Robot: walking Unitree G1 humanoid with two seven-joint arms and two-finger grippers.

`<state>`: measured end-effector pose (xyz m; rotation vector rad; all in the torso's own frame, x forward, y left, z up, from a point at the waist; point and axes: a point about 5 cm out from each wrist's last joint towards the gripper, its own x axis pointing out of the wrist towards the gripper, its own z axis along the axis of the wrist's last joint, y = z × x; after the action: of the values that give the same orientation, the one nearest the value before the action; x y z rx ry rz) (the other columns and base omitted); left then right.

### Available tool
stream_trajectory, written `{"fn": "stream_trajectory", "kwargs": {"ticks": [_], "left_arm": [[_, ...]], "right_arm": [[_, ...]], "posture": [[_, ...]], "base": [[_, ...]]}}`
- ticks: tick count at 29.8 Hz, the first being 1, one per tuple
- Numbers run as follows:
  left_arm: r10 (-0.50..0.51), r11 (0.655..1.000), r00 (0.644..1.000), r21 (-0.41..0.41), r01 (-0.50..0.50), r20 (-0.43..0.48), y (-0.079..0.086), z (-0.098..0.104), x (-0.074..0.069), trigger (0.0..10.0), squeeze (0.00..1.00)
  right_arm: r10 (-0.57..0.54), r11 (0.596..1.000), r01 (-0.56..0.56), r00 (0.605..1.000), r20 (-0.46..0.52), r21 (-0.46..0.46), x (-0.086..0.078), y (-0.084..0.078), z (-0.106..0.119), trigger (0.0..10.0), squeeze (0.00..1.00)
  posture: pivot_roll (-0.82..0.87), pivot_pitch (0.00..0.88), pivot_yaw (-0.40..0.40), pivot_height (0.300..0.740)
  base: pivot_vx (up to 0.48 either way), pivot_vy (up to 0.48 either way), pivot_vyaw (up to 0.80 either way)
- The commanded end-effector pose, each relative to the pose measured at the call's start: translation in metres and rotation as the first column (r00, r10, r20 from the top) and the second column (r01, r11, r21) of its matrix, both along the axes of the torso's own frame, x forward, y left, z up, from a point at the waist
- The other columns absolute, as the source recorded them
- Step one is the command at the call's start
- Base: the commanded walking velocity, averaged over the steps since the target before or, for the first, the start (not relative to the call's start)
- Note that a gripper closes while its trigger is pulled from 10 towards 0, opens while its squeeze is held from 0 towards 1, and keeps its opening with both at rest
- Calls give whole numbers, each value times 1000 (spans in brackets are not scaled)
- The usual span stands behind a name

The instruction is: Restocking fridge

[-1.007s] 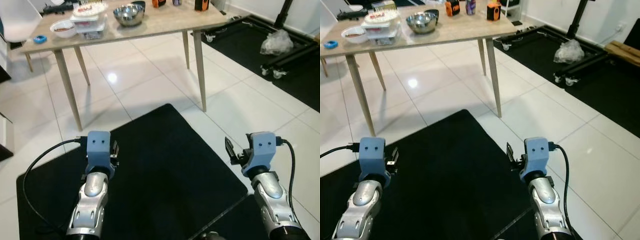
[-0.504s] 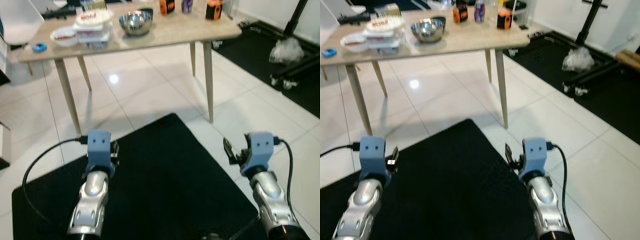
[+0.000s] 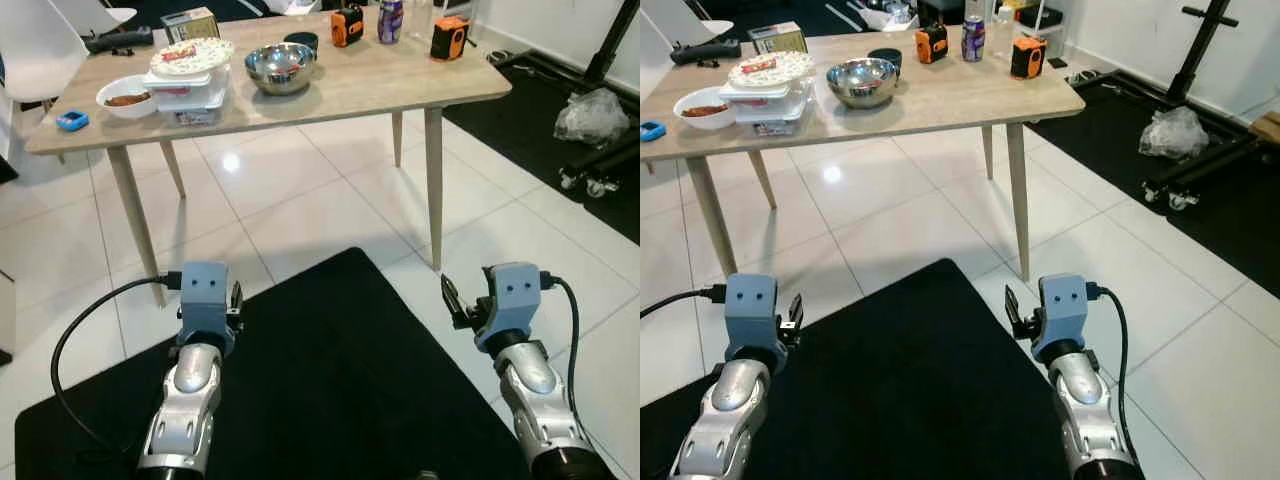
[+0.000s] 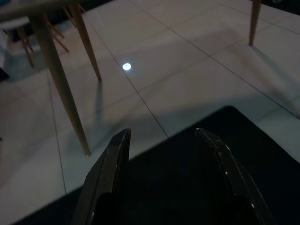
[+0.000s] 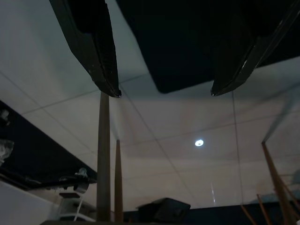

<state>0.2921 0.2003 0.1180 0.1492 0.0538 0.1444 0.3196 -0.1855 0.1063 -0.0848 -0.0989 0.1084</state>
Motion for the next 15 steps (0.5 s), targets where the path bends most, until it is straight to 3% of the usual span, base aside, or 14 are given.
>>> {"fn": "stream_trajectory", "kwargs": {"ticks": [1, 9, 15], "left_arm": [[-20, 1000, 1000, 10, 20, -2, -5, -1, 1, 10000, 0], [-159, 987, 980, 36, 156, 116, -23, 35, 12, 10000, 0], [-255, 967, 945, 44, 251, 206, -43, 65, 19, 10000, 0]], "right_arm": [[-18, 1000, 18, 1000, -8, -10, -1, -4, -2, 10000, 0], [-110, 994, 109, 990, 87, 20, 9, -17, 26, 10000, 0], [-139, 990, 131, 973, 182, 58, 18, -13, 57, 10000, 0]], "posture": [[-17, 169, 66, 737], [-15, 152, 75, 737], [-11, 136, 83, 737]], "base": [[480, 0, 0], [430, 0, 0], [390, 0, 0]]}}
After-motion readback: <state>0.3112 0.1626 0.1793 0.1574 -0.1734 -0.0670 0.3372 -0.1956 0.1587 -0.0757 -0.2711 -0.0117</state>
